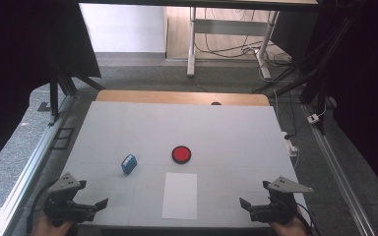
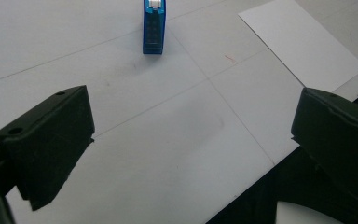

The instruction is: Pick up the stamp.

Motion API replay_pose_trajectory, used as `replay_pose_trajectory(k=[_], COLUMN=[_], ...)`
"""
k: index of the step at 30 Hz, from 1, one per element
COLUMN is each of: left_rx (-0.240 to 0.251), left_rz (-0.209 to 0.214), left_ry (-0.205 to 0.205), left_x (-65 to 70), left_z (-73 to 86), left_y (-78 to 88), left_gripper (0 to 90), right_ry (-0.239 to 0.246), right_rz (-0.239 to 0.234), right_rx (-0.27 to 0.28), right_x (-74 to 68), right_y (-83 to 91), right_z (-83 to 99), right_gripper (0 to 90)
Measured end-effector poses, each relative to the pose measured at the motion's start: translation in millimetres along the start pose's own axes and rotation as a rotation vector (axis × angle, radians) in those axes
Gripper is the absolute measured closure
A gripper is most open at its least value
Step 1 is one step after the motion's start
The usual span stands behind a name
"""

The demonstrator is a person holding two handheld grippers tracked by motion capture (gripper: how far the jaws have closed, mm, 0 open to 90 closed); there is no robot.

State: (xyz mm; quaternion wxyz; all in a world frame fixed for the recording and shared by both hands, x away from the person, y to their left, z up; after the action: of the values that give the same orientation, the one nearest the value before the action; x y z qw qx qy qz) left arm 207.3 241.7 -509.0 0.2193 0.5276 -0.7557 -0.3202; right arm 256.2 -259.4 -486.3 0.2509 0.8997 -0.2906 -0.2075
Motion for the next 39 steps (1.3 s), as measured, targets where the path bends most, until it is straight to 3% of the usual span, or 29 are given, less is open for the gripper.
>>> replay_pose_trajectory(k=[6,10,14,20,26,39], left_rx=[-0.011,0.011,0.012,0.020,0.030,0.061], left_rz=[-0.029,-0.002,-0.015,0.008,0.036,0.075], left_ry=[-0.023,-0.016,-0.028,-0.019,-0.043,-0.033], left_x=[-0.2,0.3,0.7,2.1,6.0,1.7], left_z=[0.2,-4.0,-5.0,-9.5,-17.5,-30.7], left_y=[1.2,4.2,2.6,-1.1,-9.9,-30.3], left_gripper=[0.0,0.0,0.0,0.0,0.0,0.0], right_ry=[0.008,0.006,0.000,0.001,0.007,0.013], right_rz=[-0.003,-0.004,0.001,-0.001,0.001,-0.001], right_rx=[-0.004,-0.008,-0.004,-0.009,-0.012,-0.022], right_x=[-1.2,-1.0,-0.5,-0.7,-1.2,-1.6], right_y=[-0.7,-1.1,-0.9,-1.3,-1.6,-2.6], right_z=[0.1,0.0,-0.1,0.0,0.1,0.1], right_gripper=[0.0,0.0,0.0,0.0,0.0,0.0])
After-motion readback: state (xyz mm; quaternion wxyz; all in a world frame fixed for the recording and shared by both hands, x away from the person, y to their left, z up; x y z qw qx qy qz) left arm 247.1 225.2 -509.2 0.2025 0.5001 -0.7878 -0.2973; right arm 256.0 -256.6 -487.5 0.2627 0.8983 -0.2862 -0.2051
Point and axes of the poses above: each handheld gripper's, and its own axes: y roughly backward along the jaws, z roughly out of its underside, x roughly to its right, the point moved 5 cm from there along -y, roughly forward along the jaws, and after that the axes turned 15 degrees about -z, right-handed, at the moved point
